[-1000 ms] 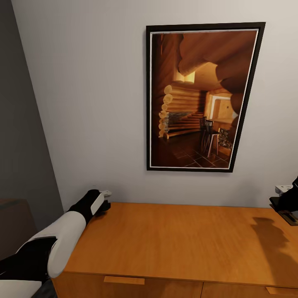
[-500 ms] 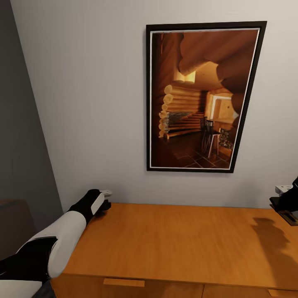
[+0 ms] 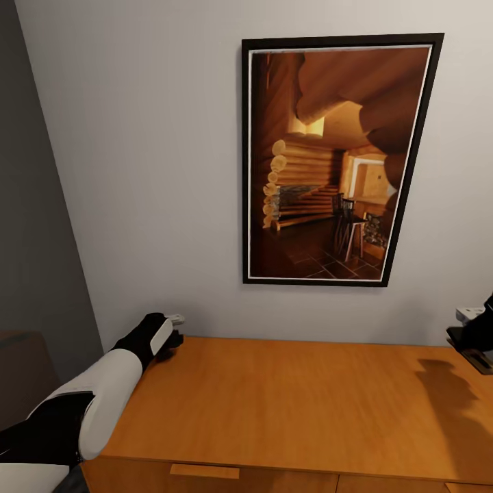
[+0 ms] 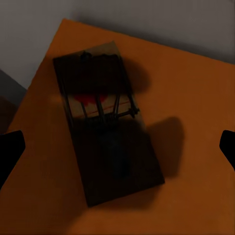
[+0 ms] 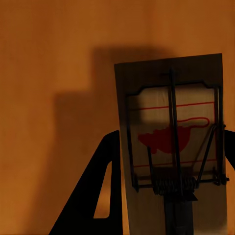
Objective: Take the four mousetraps from the cabinet in the bathroom and place them on the bathroom floor. Make sure all four end up on the same floor surface, and ensure that at least two of them are either under or directly next to the same bathroom sink.
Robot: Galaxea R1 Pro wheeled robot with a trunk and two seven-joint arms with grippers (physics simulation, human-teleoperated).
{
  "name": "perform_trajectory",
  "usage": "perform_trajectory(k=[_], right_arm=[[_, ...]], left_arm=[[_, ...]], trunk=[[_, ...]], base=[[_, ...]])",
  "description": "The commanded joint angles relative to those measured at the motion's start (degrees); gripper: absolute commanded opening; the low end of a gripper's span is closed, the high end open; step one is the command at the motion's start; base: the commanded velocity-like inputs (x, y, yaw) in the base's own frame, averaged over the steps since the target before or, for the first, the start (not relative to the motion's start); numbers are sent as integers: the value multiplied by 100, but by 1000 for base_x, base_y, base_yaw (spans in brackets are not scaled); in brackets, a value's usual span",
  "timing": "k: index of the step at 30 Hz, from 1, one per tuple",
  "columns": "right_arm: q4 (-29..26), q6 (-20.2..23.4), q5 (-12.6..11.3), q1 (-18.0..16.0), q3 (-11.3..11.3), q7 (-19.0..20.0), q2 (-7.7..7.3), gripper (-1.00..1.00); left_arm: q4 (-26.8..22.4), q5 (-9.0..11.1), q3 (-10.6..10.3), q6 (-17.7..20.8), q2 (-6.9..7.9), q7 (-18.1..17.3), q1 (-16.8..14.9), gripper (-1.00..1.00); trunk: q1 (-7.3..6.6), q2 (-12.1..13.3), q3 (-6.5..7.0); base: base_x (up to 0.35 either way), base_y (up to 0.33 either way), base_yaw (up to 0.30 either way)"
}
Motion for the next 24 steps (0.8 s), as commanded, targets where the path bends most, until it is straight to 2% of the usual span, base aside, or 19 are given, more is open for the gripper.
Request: perform_trajectory(k=[1, 6, 15, 24], right_arm=[[21, 7, 49, -7, 23, 59, -5, -100], [87, 7, 52, -7, 24, 59, 6, -100], [111, 7, 49, -7, 18, 59, 12, -100], [117, 7, 52, -7, 18, 59, 27, -100]], left_arm=[[-10, 61, 28, 10, 2, 49, -3, 100], [29, 66, 29, -3, 22, 44, -3, 100], [77, 91, 29, -104, 162, 32, -3, 100], [237, 96, 29, -331, 164, 26, -2, 100]], trunk=[[1, -6, -8], [1, -6, -8], [1, -6, -8], [1, -6, -8]], base=[[0, 0, 0], [0, 0, 0], [0, 0, 0], [0, 0, 0]])
